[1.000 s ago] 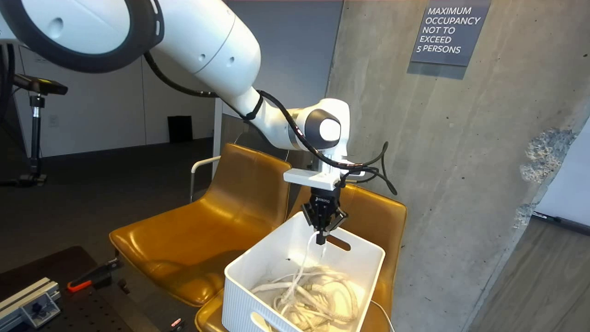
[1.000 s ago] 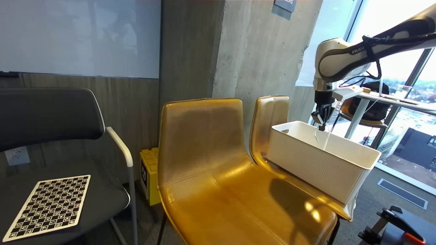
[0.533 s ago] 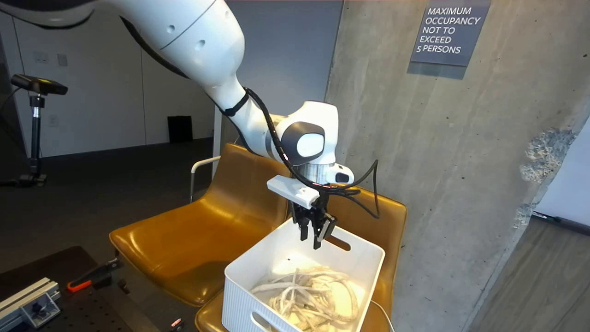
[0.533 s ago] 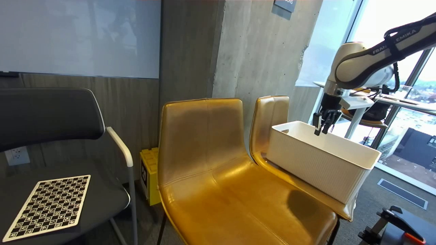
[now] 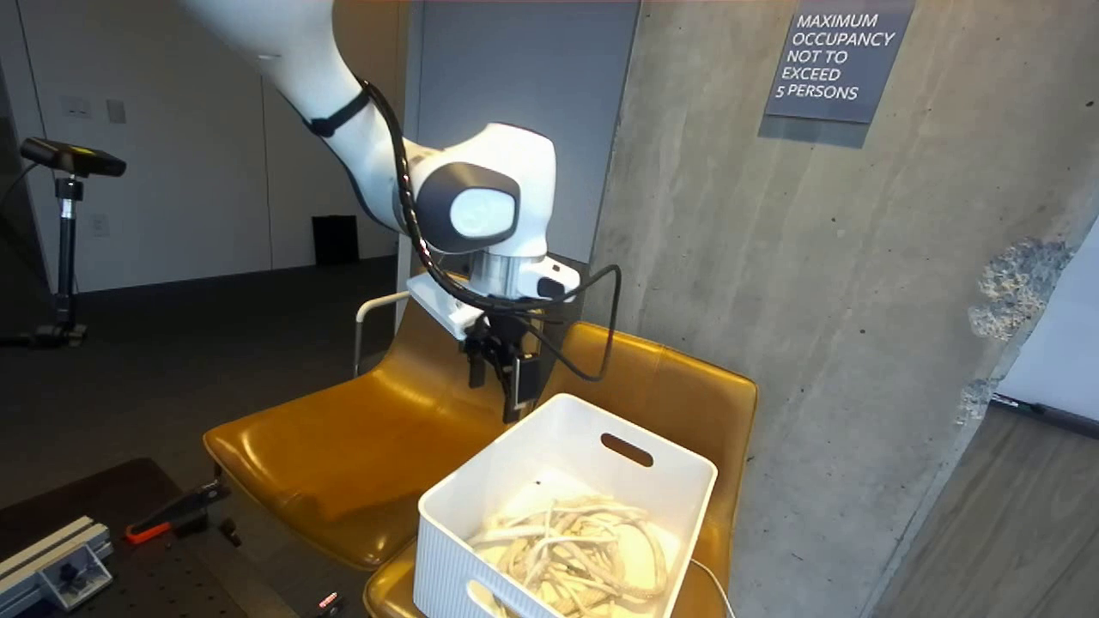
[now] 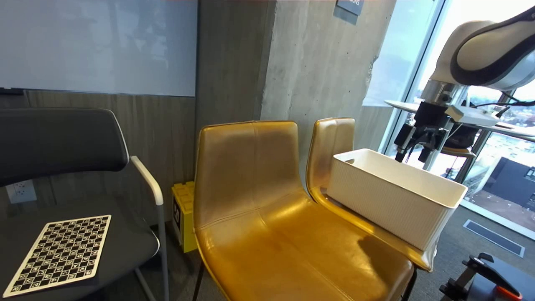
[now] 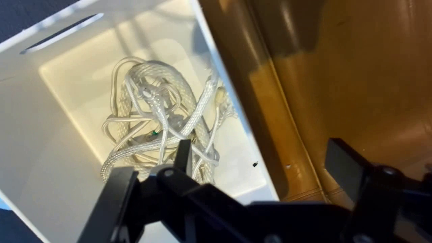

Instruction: Put the ropes inside the white basket

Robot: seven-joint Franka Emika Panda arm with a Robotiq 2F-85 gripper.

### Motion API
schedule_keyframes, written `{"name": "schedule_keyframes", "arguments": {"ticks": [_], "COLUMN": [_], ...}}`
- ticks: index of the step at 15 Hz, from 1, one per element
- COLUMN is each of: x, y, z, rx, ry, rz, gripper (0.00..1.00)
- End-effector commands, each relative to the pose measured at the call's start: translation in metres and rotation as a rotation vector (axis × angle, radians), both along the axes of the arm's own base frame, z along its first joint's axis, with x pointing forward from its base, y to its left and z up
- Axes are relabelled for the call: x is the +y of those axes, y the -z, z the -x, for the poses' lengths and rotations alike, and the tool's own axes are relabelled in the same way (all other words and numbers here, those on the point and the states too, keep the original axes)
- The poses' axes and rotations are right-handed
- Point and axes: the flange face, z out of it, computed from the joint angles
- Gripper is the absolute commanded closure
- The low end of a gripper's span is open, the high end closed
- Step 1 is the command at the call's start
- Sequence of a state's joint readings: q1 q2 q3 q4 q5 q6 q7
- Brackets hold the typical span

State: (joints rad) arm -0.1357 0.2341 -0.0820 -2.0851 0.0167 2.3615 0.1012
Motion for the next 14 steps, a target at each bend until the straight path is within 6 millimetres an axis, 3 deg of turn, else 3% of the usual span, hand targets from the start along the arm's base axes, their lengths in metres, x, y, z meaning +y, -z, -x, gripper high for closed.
{"name": "schedule_keyframes", "arguments": {"ticks": [1, 3, 14], "x": [0.017, 0.035, 0.03], "y": [-0.01, -0.022, -0.02], "z": [0.006, 0.014, 0.019], "rx": [0.0, -0.006, 0.002], "ry": [0.005, 0.006, 0.018], "rz": [-0.015, -0.023, -0.024], "gripper": [0.0, 0.0, 0.0]}}
